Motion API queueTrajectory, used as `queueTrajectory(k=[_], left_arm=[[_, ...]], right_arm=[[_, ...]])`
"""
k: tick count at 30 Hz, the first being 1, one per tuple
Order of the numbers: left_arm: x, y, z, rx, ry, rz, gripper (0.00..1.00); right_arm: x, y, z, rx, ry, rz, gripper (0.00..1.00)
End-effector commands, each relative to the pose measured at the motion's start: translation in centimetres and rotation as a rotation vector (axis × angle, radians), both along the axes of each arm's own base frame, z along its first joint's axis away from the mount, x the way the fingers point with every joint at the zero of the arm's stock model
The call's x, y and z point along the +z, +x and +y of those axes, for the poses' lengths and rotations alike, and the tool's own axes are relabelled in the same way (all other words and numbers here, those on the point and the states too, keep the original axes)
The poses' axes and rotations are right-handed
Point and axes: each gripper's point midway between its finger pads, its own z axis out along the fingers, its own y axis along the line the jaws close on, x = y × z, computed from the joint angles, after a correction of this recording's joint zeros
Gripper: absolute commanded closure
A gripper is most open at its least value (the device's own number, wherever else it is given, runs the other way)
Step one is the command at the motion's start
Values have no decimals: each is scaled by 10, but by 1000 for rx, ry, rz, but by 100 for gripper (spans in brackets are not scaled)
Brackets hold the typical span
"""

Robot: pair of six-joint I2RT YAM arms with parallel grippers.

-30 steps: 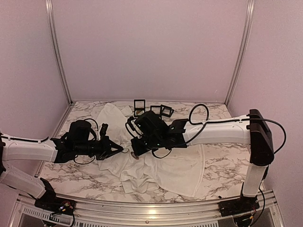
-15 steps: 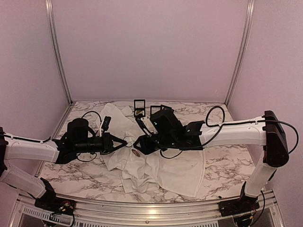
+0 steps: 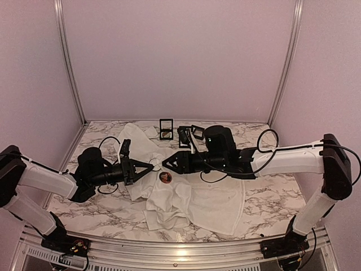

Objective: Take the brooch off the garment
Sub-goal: Pass from the left arm to the right

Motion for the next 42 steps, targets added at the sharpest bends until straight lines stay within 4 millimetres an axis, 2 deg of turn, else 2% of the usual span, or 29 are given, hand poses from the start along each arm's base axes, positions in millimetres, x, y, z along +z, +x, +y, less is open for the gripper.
queueTrajectory(k=[1,5,8,15,22,28,34,38,42], left_arm=[[32,-3,0,-13,-132,-57,100],[38,-5,0,-13,-155,-70,100],[38,-5,-2,-18,-158,-69,100],[32,-6,-8,-32,-150,-57,100],[31,-8,-11,-43,-144,-61,100],[29,-9,-13,-52,-137,-56,100],[30,-11,-16,-66,-132,-57,100],[29,-13,-17,-74,-122,-55,100],[29,-14,-14,-70,-96,-65,72]], right_arm=[[14,-3,8,62,123,34,55],[9,-5,14,94,141,57,57],[10,-8,18,119,177,81,64],[15,-7,14,139,267,129,72],[15,-7,15,146,276,135,83],[16,-8,16,155,282,140,86],[15,-9,18,168,289,145,99],[15,-10,18,177,291,142,100],[14,-12,18,193,282,134,100]])
